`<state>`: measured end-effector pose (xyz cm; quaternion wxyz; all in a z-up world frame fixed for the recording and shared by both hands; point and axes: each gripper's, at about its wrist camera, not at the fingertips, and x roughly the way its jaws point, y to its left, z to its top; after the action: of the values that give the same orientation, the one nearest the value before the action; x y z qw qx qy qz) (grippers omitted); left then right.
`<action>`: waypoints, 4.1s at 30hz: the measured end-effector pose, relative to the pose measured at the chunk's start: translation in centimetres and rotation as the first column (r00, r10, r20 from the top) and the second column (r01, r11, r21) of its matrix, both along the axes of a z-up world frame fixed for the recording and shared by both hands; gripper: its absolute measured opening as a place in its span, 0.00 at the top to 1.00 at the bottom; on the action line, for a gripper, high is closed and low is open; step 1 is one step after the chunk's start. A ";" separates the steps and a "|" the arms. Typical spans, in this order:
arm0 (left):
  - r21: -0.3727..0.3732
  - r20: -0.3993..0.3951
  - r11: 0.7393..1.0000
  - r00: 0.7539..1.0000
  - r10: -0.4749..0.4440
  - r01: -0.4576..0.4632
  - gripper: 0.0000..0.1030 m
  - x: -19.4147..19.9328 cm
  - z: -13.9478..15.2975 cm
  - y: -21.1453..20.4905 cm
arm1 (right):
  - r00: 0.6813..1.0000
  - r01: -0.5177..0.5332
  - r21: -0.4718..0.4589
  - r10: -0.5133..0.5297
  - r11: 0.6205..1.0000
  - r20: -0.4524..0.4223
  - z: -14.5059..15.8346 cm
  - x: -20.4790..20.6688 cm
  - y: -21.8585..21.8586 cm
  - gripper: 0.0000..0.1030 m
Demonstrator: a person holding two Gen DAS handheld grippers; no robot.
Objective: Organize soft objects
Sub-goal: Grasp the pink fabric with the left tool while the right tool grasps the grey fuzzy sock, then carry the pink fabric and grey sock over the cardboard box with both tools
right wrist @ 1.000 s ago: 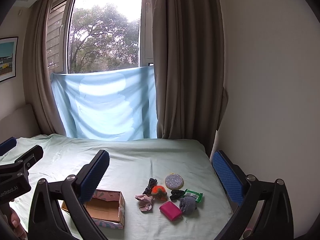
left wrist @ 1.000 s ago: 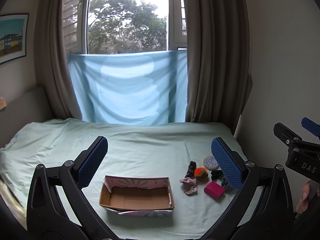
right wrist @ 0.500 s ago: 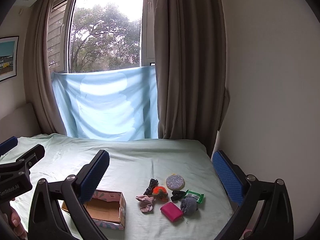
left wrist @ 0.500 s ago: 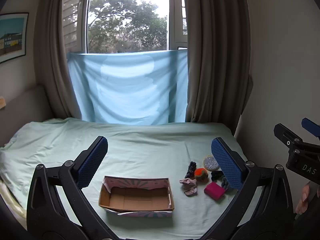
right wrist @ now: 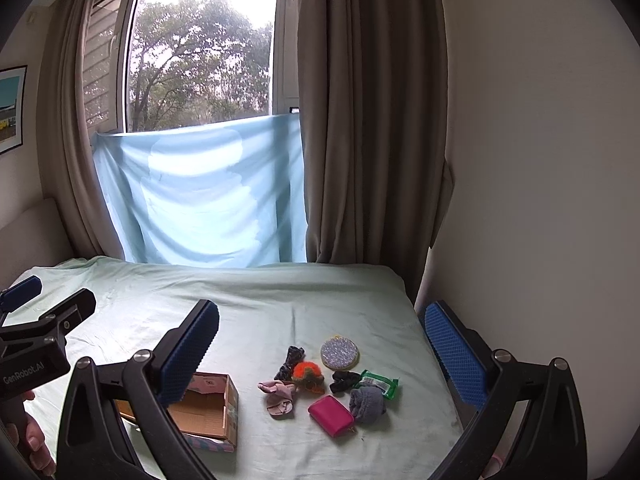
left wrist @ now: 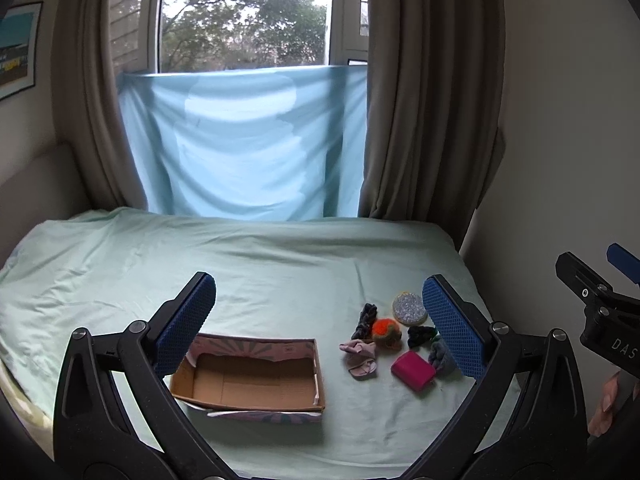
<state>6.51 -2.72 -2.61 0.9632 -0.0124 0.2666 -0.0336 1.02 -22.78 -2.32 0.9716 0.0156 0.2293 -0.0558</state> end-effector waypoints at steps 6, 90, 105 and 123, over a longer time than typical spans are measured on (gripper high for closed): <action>0.001 -0.085 1.000 0.996 -0.004 0.004 0.00 3.9 -4.5 -2.9 | 0.998 0.004 0.001 -0.004 1.000 -0.070 -4.0 3.2 -3.1 0.00; -0.105 -0.298 0.994 0.954 -0.018 -0.014 0.78 12.5 -19.3 -5.8 | 0.947 0.108 0.129 -0.063 0.986 -0.314 -20.9 12.9 -8.7 0.52; -0.072 -0.315 0.994 0.948 0.051 -0.077 0.78 10.0 -14.2 13.2 | 0.944 -0.094 0.180 0.145 0.979 -0.297 -12.3 11.6 10.0 0.52; -0.011 -0.616 1.000 0.788 -0.005 -0.002 0.78 16.1 -29.1 23.3 | 0.747 -0.067 0.258 0.220 0.964 -0.628 -26.3 20.4 24.6 0.52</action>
<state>22.59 20.61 -31.69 0.8237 -0.0278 0.5655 -0.0301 21.43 1.78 -28.60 0.8246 0.0841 0.5578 0.0431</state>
